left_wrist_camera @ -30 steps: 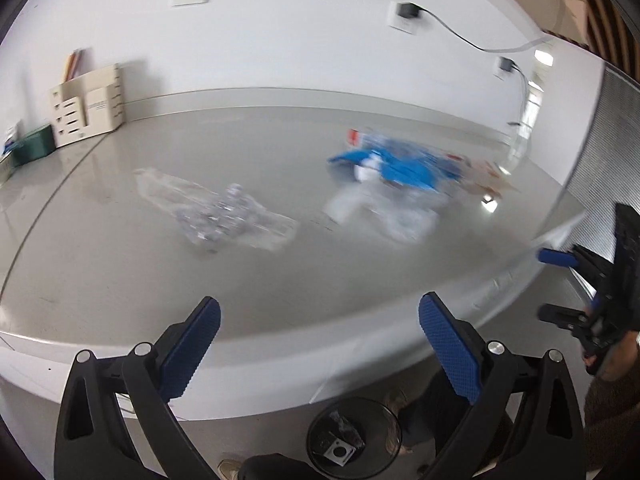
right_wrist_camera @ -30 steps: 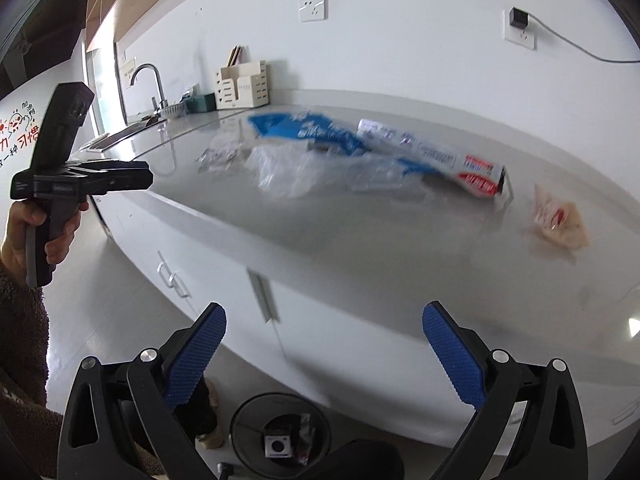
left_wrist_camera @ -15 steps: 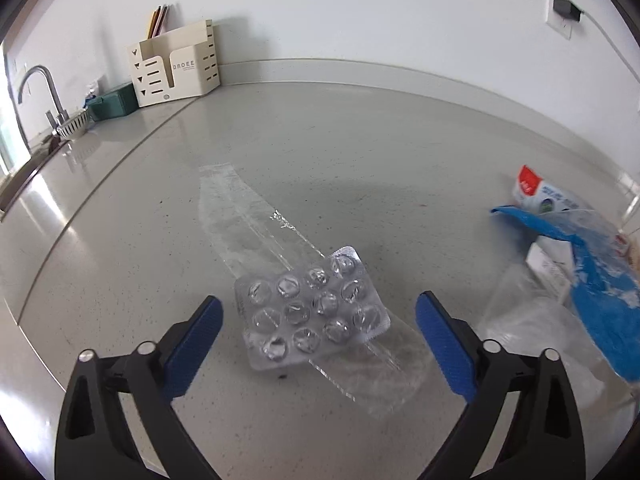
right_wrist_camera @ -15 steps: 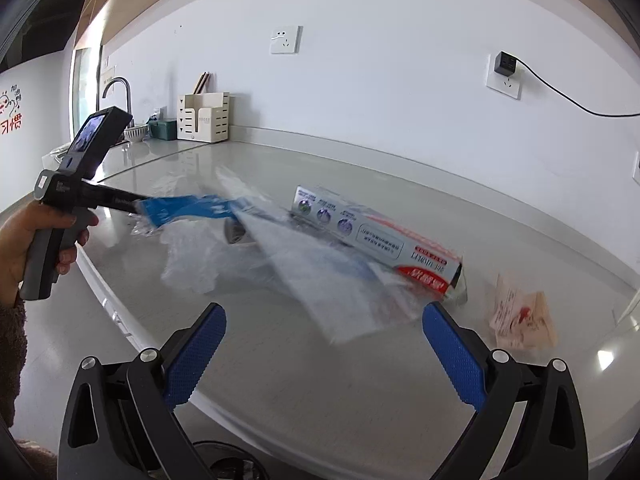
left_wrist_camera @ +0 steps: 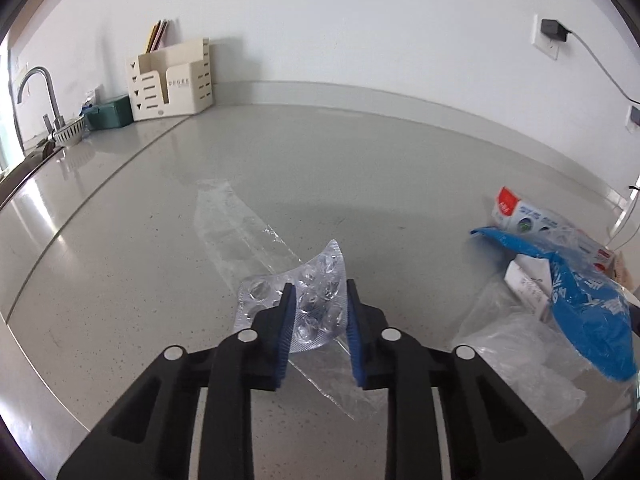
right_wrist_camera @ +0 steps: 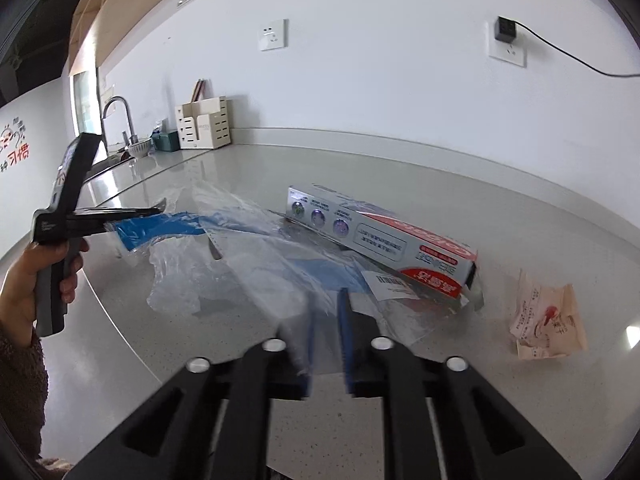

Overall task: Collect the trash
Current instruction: 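Grasp the pill blister pack with the left gripper while the right gripper grasps a clear plastic sheet, then carry the blister pack and plastic sheet down over the wastebasket and release both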

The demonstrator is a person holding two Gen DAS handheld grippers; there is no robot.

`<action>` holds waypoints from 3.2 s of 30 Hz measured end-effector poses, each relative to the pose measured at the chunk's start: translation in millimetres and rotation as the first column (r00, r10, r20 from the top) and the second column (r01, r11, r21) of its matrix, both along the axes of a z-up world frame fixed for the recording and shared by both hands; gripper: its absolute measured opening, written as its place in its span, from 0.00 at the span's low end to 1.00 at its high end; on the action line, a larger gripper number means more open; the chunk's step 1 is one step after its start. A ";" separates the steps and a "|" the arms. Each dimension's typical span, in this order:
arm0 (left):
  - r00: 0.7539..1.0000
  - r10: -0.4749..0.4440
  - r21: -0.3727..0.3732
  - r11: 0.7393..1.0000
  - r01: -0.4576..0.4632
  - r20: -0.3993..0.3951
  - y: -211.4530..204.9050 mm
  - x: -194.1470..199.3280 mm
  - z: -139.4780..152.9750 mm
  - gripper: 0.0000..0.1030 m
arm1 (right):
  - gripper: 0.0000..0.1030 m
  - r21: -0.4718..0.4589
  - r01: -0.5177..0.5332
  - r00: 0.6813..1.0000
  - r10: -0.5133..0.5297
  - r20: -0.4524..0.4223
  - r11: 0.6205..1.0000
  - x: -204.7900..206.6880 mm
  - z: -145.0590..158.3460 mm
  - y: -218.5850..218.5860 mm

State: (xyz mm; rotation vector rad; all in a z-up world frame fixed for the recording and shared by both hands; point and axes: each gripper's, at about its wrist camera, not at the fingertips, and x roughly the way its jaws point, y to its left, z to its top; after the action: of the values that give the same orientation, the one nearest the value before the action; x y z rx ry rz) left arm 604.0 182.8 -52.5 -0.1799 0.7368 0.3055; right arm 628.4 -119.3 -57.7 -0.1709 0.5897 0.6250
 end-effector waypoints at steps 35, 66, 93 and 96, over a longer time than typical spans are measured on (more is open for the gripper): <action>0.966 -0.201 0.075 0.974 0.215 -0.159 -4.3 -19.9 -21.5 0.94 | 0.05 0.250 0.108 0.972 -0.155 0.175 0.962 -79.7 79.7 -77.8; 0.927 -0.374 0.054 0.927 0.372 0.036 -59.8 -150.4 24.9 0.61 | 0.05 0.284 0.085 0.984 -0.125 0.128 0.955 -183.1 81.2 -79.6; 0.899 -0.413 -0.129 0.909 0.396 -0.147 -89.4 -266.7 -96.5 0.61 | 0.05 0.136 -0.004 0.993 0.021 -0.120 0.991 -290.0 -54.7 -23.1; 0.888 -0.420 -0.148 0.906 0.397 -0.187 -90.3 -264.1 -117.2 0.61 | 0.05 0.109 -0.015 0.987 0.033 -0.160 0.994 -284.9 -82.8 -10.8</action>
State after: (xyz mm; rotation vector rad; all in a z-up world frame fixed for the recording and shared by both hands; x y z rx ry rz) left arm 339.8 92.6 -169.7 -0.0872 0.9860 -0.1217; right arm 343.5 -130.1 -140.5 -0.0260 0.7093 0.6969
